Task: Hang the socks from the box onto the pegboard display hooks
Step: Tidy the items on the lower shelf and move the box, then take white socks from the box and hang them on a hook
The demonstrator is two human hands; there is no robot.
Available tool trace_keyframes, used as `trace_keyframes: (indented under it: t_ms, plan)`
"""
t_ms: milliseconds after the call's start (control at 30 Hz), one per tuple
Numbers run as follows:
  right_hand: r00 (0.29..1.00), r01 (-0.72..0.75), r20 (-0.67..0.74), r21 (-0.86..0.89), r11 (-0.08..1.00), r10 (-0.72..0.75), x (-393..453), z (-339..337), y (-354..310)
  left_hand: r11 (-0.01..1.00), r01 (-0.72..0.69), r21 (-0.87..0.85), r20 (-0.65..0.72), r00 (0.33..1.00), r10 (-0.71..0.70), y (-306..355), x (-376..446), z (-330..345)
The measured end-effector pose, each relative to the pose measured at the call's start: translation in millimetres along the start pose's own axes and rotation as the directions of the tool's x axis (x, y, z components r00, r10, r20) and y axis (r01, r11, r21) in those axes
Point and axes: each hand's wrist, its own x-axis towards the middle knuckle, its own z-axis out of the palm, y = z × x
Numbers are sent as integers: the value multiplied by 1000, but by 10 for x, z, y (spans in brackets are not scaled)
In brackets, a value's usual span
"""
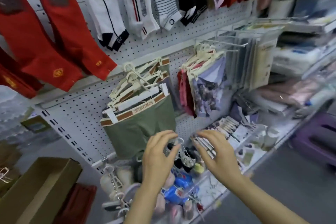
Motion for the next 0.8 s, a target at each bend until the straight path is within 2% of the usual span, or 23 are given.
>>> trace_keyframes:
  t_ms: [167, 333, 500, 633, 700, 800]
  plan:
    - [977, -200, 44, -129, 971, 207, -853, -228, 466, 994, 94, -54, 239, 968, -78, -9, -498, 803]
    - [899, -416, 49, -219, 883, 435, -1435, -556, 959, 975, 208, -80, 470, 870, -147, 167, -798, 1660]
    - [788, -574, 60, -287, 766, 613, -1858, -1032, 1481, 979, 198, -57, 649, 752, -114, 506, -881, 2496]
    - [704, -674, 14, -300, 675, 710, -2144, -1458, 1888, 976, 198, -93, 710, 701, -75, 876, -893, 3077]
    - [672, -716, -55, -303, 629, 738, -2255, -1651, 2086, 971, 209, -113, 742, 668, -58, 1074, -875, 3349]
    - [587, -795, -124, -273, 541, 800, -2362, -1900, 2303, 971, 204, -129, 791, 611, -23, 1293, -834, 3731]
